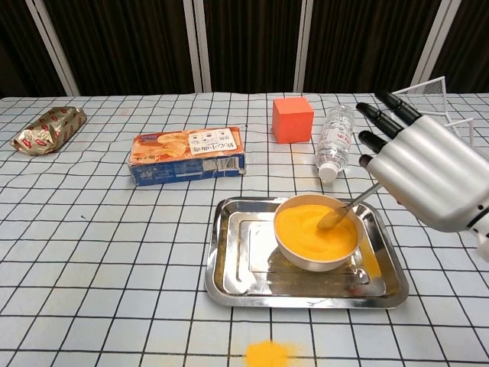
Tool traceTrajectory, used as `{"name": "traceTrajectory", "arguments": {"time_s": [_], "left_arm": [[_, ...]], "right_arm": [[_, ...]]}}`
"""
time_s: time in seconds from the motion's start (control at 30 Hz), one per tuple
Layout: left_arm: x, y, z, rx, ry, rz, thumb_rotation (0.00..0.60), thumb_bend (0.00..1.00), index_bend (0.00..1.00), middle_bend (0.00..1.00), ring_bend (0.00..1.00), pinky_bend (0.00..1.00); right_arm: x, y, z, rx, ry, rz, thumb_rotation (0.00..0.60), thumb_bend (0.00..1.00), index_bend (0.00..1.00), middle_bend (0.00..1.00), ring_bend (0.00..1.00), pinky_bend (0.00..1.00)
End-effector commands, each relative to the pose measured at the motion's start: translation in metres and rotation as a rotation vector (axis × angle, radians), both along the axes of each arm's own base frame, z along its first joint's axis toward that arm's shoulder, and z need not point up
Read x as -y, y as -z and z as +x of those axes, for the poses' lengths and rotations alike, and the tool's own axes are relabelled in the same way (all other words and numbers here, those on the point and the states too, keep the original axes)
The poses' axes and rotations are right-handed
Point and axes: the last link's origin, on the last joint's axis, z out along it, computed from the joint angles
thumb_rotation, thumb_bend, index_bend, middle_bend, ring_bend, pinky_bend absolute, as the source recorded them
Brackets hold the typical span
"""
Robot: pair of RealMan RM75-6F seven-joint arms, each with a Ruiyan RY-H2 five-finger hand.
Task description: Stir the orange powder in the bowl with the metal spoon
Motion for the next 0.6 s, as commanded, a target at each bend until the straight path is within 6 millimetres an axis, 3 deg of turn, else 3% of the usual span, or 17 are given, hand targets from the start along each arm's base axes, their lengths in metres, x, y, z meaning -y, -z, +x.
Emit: {"name": "traceTrajectory", "arguments": {"time_s": [0.03,0.6], "left_arm": [[0.000,0.000,0.000,0.000,0.001,0.001,0.600,0.03,0.00,0.00,0.00,0.00],[0.000,0.001,0.000,-0.006,0.002,-0.005,0.600,0.03,0.00,0.00,0.00,0.00]], "right_arm": [[-0.002,-0.004,-0.001,-0.017,0.017,0.017,0.600,0.78,0.90,0.31,0.00,0.00],[0.004,-0.009,0.033,-0.140,0.115,0.086,0.600,0.78,0.90,0.32,0.01,0.00]]}}
